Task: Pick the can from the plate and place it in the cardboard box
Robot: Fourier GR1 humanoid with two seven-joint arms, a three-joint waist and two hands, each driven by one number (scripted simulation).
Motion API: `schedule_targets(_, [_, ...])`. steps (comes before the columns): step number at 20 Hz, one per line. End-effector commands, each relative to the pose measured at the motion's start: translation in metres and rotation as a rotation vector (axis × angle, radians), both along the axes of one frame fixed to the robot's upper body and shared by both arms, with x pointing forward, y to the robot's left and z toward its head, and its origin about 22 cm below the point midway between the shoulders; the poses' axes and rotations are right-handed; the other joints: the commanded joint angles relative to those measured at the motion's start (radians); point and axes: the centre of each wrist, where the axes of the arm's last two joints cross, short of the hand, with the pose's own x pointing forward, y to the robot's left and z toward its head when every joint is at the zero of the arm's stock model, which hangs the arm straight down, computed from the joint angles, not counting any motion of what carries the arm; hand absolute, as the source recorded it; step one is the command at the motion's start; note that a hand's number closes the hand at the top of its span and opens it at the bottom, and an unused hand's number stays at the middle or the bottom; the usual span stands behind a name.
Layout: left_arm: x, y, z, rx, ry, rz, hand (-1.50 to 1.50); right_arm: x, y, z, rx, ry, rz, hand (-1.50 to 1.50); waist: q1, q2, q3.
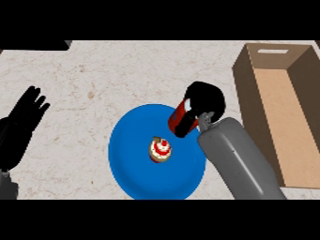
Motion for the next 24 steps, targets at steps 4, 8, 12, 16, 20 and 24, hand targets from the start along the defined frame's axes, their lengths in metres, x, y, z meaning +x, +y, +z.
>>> schedule_targets(4, [0.008, -0.028, 0.006, 0.004, -0.007, -0.06, 0.0, 0.044, 0.01, 0.014, -0.099, -0.114, -0.393, 1.5, 0.039, 0.006, 0.001])
schedule_targets(8, [0.001, -0.013, 0.0, -0.005, 0.018, -0.031, 0.0, 0.054, 0.036, 0.059, -0.13, -0.242, -0.399, 1.5, 0.022, -0.003, 0.0])
schedule_targets(12, [0.004, 0.002, 0.007, 0.018, 0.003, -0.005, 0.0, 0.053, 0.053, 0.074, -0.155, -0.383, -0.353, 1.5, 0.007, -0.006, 0.001])
schedule_targets(16, [-0.007, 0.009, 0.0, 0.007, 0.021, -0.003, 0.0, 0.05, 0.076, 0.141, -0.158, -0.548, -0.428, 1.5, 0.013, -0.009, -0.001])
schedule_targets(20, [-0.006, -0.002, -0.009, 0.013, 0.03, 0.001, 0.0, 0.052, 0.068, 0.185, -0.234, -0.65, -0.523, 1.5, -0.008, -0.013, -0.001])
schedule_targets(24, [0.001, -0.008, -0.005, -0.001, 0.011, 0.025, 0.0, 0.057, 0.052, 0.191, -0.247, -0.696, -0.618, 1.5, -0.027, -0.015, 0.0])
